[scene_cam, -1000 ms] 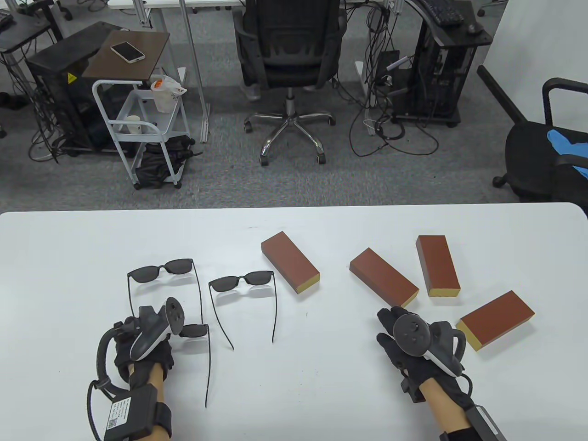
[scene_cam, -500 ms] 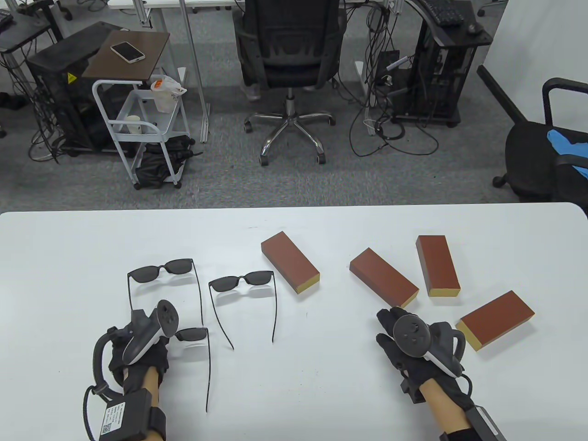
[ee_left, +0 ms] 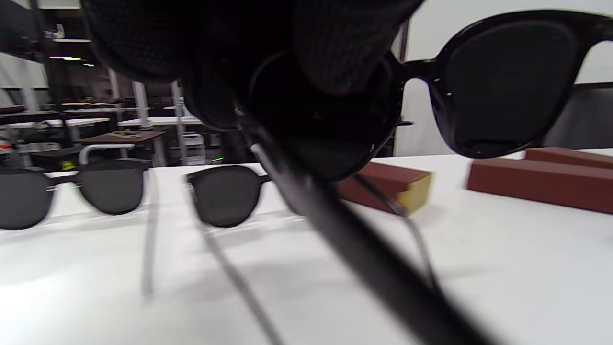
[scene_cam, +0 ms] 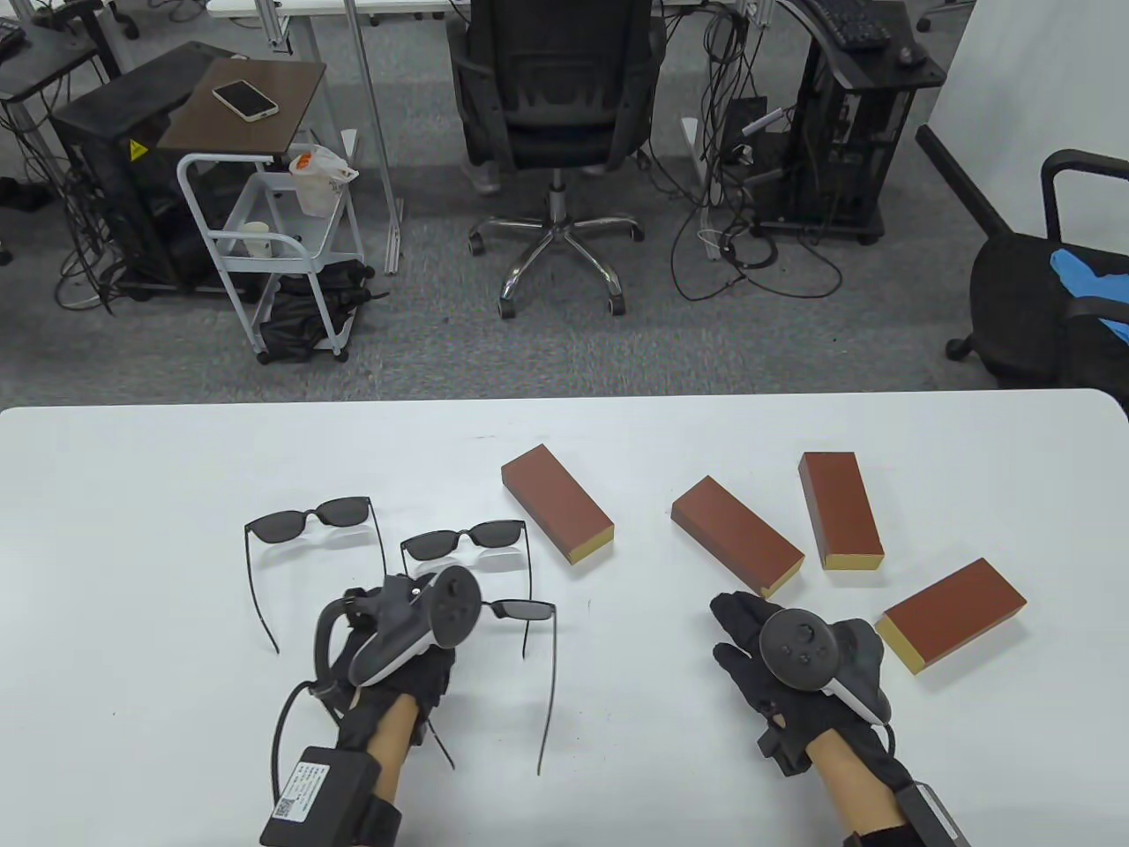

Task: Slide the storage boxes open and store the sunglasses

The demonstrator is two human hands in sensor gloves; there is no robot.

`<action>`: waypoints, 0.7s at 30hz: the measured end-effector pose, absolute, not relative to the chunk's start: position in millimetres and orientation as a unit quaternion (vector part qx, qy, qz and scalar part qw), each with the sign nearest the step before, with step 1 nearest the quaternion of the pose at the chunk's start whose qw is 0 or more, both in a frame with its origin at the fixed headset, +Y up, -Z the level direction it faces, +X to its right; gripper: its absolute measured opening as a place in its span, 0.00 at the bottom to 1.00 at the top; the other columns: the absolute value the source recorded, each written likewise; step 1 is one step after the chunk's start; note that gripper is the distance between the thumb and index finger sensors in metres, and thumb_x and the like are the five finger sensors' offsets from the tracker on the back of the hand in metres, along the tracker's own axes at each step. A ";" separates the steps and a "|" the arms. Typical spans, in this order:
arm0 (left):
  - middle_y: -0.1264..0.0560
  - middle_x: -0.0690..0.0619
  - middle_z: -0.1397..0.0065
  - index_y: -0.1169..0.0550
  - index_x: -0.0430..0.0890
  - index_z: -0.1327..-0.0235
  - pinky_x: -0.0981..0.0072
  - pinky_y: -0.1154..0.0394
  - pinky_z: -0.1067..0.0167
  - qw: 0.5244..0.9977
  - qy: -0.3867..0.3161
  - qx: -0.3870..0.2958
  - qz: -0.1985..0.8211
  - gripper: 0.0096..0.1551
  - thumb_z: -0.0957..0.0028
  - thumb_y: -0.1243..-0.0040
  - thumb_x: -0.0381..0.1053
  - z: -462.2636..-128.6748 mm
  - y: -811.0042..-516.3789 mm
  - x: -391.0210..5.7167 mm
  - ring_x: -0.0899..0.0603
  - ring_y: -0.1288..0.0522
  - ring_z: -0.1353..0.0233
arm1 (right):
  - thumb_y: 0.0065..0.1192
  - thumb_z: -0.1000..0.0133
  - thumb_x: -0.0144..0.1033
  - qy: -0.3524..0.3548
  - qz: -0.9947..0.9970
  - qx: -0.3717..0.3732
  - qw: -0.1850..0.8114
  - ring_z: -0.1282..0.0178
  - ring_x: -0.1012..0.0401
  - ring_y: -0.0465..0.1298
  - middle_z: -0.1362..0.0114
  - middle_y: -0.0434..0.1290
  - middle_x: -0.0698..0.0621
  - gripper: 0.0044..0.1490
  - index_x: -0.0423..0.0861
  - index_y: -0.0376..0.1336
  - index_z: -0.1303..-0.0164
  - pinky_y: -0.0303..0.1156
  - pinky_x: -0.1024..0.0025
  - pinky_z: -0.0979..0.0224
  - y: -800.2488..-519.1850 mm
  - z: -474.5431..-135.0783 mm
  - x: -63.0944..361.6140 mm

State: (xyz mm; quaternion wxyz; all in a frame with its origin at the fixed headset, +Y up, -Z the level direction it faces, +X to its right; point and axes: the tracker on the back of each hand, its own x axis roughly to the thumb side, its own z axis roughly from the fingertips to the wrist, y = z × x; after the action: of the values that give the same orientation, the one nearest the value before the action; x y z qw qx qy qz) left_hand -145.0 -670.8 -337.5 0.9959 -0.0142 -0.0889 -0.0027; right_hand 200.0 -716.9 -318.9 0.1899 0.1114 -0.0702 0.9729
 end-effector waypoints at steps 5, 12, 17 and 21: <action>0.19 0.54 0.36 0.18 0.60 0.41 0.42 0.26 0.41 0.988 -0.151 0.012 0.043 0.22 0.49 0.40 0.49 -331.7 -661.1 -94.8 0.42 0.20 0.38 | 0.75 0.61 0.43 -0.069 0.960 0.134 0.236 0.36 0.48 0.77 0.34 0.74 0.45 0.34 0.51 0.67 0.43 0.75 0.54 0.34 -715.0 -318.1 198.2; 0.19 0.54 0.37 0.19 0.61 0.40 0.43 0.26 0.42 0.979 -0.197 0.015 0.050 0.23 0.49 0.41 0.50 -325.1 -652.6 -55.7 0.42 0.20 0.40 | 0.78 0.64 0.43 -0.075 0.913 0.148 0.374 0.36 0.48 0.77 0.33 0.73 0.45 0.38 0.50 0.67 0.42 0.75 0.54 0.34 -708.4 -317.5 201.8; 0.19 0.54 0.38 0.19 0.63 0.40 0.43 0.26 0.43 0.978 -0.205 0.019 0.043 0.23 0.49 0.41 0.50 -321.5 -650.1 -49.0 0.42 0.20 0.40 | 0.78 0.64 0.42 -0.078 0.883 0.145 0.439 0.39 0.50 0.80 0.37 0.77 0.48 0.34 0.53 0.69 0.46 0.78 0.56 0.37 -706.3 -318.2 206.7; 0.19 0.54 0.38 0.19 0.63 0.40 0.43 0.26 0.43 0.976 -0.213 0.019 0.044 0.23 0.49 0.41 0.50 -317.3 -649.4 -46.7 0.42 0.20 0.40 | 0.78 0.64 0.41 -0.084 0.870 0.137 0.466 0.46 0.53 0.85 0.44 0.83 0.51 0.27 0.54 0.74 0.52 0.82 0.59 0.44 -707.0 -318.4 208.7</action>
State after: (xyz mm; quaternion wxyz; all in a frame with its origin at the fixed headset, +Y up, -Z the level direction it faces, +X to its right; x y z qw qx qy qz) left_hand -46.7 -649.4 -317.3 0.9758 0.0193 -0.2134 0.0443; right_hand 208.7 -707.0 -318.4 0.4656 0.1371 -0.0838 0.8703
